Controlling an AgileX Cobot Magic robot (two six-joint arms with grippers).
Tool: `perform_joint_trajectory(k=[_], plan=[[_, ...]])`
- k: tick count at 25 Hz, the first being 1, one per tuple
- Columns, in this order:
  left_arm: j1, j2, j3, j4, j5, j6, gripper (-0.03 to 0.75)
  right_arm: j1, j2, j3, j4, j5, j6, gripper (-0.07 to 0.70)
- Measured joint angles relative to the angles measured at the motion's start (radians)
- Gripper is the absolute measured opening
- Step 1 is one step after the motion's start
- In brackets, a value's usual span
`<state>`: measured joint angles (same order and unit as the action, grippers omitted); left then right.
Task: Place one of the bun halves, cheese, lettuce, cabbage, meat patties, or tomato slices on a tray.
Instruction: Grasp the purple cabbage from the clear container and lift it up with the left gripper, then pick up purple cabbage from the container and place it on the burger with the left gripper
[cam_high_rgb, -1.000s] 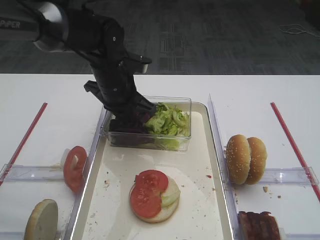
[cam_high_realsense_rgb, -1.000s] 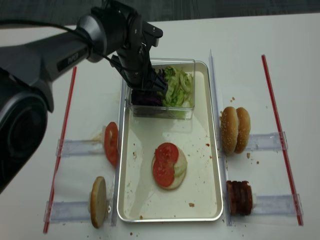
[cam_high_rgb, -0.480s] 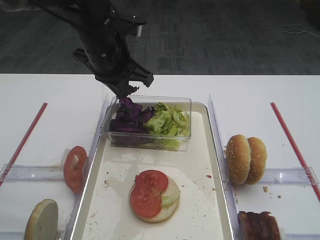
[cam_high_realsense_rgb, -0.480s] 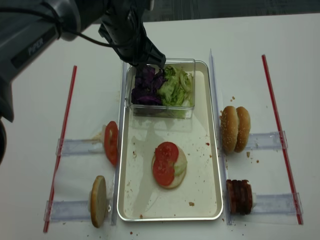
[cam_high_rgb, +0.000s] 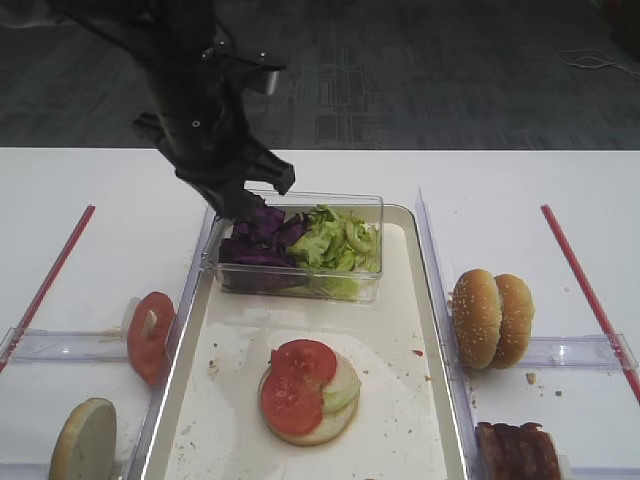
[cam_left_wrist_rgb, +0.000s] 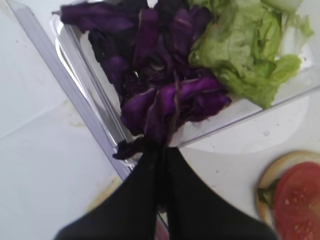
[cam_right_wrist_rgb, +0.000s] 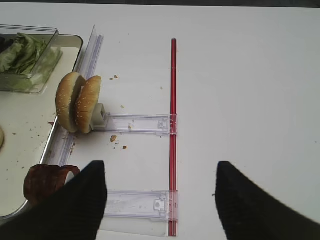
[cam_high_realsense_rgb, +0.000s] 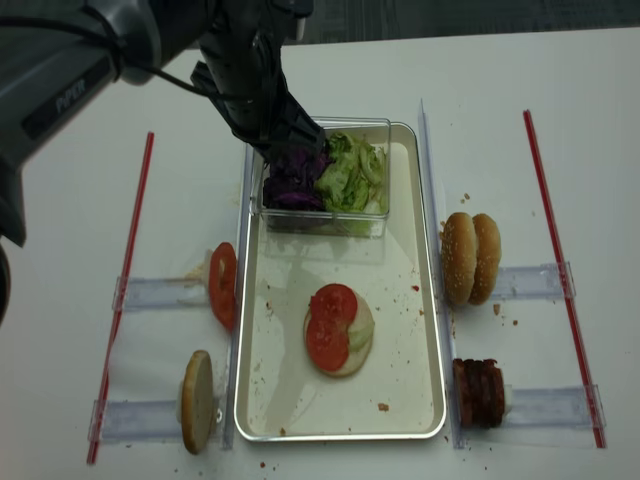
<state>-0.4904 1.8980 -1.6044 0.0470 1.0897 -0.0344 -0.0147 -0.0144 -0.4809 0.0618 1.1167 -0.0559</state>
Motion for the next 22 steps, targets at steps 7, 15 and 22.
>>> perform_joint_trajectory(k=[7, 15, 22], plan=[[0.000, -0.169, 0.319, -0.047, -0.114, 0.007, 0.022, 0.000, 0.000, 0.000, 0.000, 0.000, 0.000, 0.506], [0.000, -0.309, 0.478, -0.054, -0.171, 0.016, 0.022, 0.000, 0.000, 0.000, 0.000, 0.000, 0.000, 0.506], [-0.047, -0.309, 0.483, -0.054, -0.195, 0.026, 0.022, 0.000, 0.000, 0.000, 0.000, 0.000, 0.000, 0.506]])
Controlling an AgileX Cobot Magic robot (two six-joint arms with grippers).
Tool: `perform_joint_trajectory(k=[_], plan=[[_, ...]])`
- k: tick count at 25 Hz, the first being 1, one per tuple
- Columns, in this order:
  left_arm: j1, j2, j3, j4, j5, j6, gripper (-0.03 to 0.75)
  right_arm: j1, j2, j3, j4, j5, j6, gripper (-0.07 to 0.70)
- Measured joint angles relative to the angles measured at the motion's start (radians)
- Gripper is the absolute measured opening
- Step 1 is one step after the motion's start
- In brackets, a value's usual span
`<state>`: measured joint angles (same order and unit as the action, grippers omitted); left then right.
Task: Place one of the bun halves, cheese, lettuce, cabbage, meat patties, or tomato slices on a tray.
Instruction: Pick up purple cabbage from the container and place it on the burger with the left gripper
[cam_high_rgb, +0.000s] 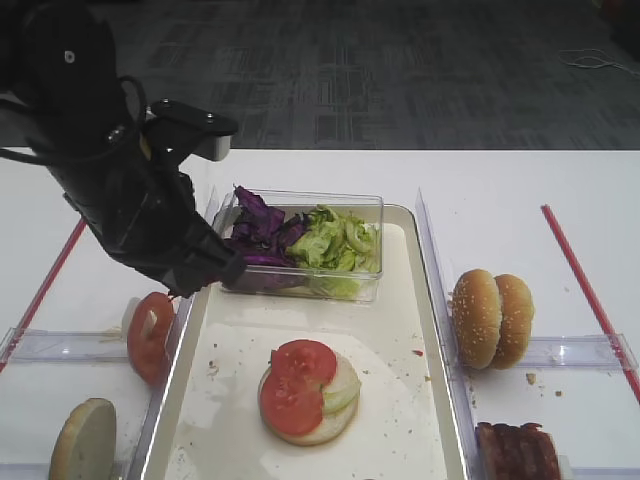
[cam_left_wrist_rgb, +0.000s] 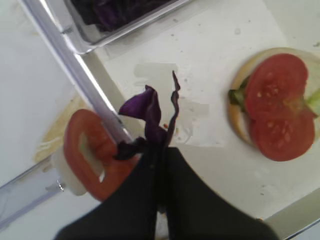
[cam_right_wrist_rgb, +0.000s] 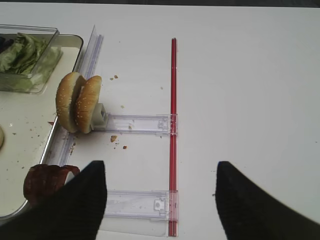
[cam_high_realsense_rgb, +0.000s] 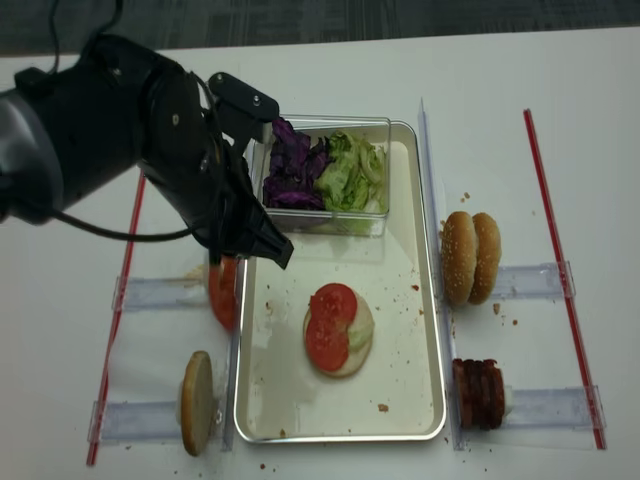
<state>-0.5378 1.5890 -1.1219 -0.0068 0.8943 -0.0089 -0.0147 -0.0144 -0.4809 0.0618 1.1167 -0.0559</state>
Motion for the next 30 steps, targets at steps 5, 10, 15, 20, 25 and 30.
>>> perform_joint_trajectory(k=[5, 10, 15, 20, 25, 30], plan=[[-0.110, 0.000, 0.000, 0.000, -0.010, 0.000, 0.022, 0.000, 0.000, 0.000, 0.000, 0.000, 0.000, 0.506], [-0.229, 0.000, 0.000, 0.000, -0.017, 0.000, 0.022, 0.000, 0.000, 0.000, 0.000, 0.000, 0.000, 0.506], [-0.303, 0.002, 0.000, 0.000, -0.029, -0.010, 0.022, 0.000, 0.000, 0.000, 0.000, 0.000, 0.000, 0.506], [-0.308, 0.035, 0.000, 0.007, -0.035, -0.013, 0.022, 0.000, 0.000, 0.000, 0.000, 0.000, 0.000, 0.506], [-0.308, 0.063, 0.000, 0.007, -0.059, -0.013, 0.022, 0.000, 0.000, 0.000, 0.000, 0.000, 0.000, 0.506], [-0.308, 0.094, 0.000, 0.007, -0.087, -0.013, 0.022, 0.000, 0.000, 0.000, 0.000, 0.000, 0.000, 0.506]])
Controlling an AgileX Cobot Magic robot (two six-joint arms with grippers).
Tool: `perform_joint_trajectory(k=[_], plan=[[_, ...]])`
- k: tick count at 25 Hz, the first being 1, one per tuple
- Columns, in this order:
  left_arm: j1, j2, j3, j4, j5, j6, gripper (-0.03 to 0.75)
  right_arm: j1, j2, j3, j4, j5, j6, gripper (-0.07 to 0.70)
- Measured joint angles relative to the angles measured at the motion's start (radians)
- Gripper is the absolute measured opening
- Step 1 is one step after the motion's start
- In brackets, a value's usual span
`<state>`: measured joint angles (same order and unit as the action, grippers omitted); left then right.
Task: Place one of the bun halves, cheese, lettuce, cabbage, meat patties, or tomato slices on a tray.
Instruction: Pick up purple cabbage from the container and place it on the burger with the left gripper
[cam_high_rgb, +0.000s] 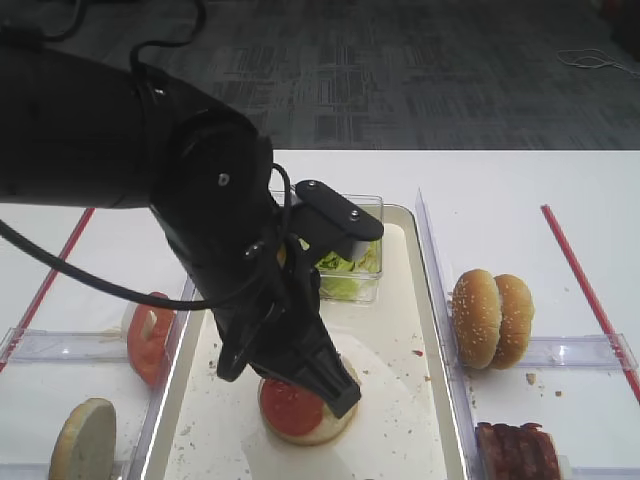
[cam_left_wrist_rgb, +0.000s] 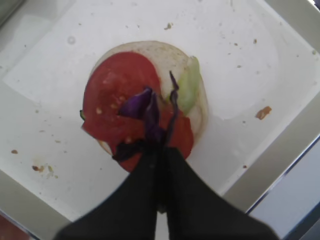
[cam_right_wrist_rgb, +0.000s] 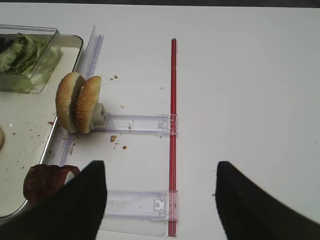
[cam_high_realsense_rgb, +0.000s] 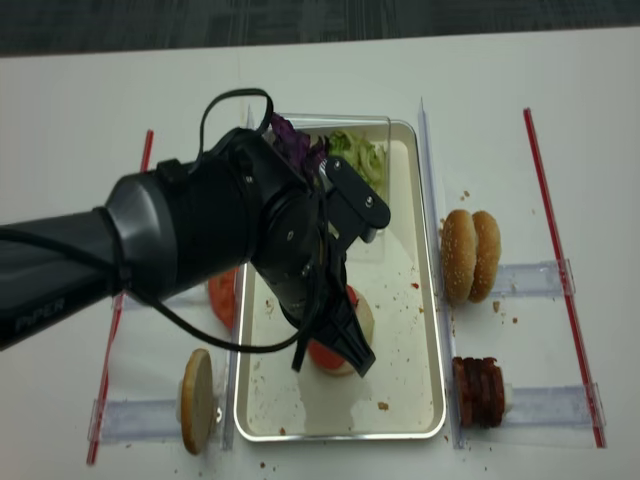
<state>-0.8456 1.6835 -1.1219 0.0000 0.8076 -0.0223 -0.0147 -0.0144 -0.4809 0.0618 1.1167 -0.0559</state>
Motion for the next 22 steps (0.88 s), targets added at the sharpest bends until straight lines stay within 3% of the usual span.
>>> perform_joint_trajectory(k=[8, 22], plan=[[-0.002, 0.049, 0.000, 0.000, -0.047, -0.002, 0.022, 0.000, 0.000, 0.000, 0.000, 0.000, 0.000, 0.506], [-0.002, 0.070, 0.000, 0.068, -0.070, -0.049, 0.022, 0.000, 0.000, 0.000, 0.000, 0.000, -0.002, 0.506]])
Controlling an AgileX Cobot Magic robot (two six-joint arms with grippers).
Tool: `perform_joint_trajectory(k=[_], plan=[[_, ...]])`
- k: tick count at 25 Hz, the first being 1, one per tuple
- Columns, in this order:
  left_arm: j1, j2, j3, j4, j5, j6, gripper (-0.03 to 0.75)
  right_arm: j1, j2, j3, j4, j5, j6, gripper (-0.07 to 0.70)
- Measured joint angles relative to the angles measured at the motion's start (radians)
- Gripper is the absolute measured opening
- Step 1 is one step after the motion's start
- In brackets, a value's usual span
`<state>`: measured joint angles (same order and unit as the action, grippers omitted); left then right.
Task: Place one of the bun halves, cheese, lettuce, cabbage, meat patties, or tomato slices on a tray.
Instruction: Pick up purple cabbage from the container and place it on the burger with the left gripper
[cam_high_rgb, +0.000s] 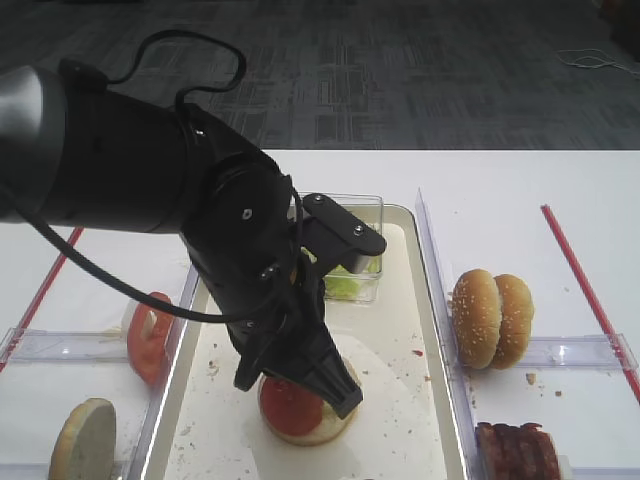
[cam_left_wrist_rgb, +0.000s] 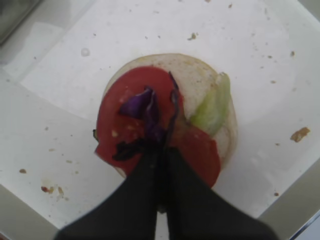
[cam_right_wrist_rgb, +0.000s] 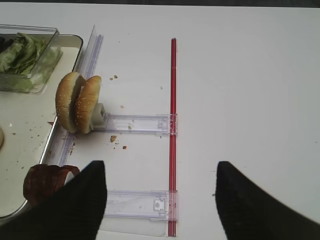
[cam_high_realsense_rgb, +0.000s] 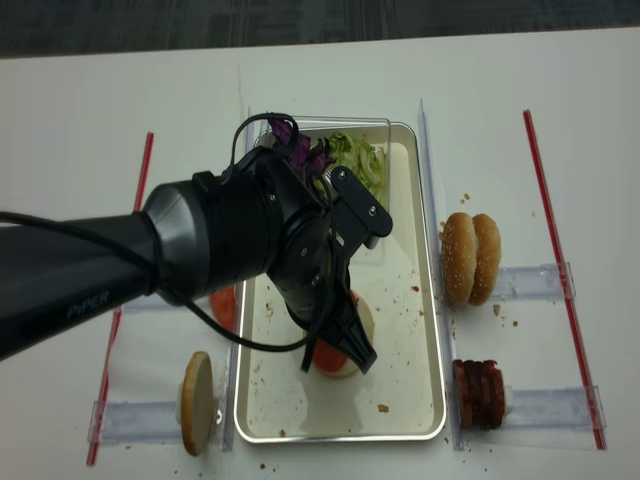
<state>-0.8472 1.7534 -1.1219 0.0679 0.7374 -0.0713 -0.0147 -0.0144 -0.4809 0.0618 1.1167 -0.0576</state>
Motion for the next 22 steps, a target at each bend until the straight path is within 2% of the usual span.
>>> perform_joint_trajectory(k=[22], plan=[[0.000, 0.000, 0.000, 0.002, 0.003, -0.005, 0.032, 0.000, 0.000, 0.000, 0.000, 0.000, 0.000, 0.506]])
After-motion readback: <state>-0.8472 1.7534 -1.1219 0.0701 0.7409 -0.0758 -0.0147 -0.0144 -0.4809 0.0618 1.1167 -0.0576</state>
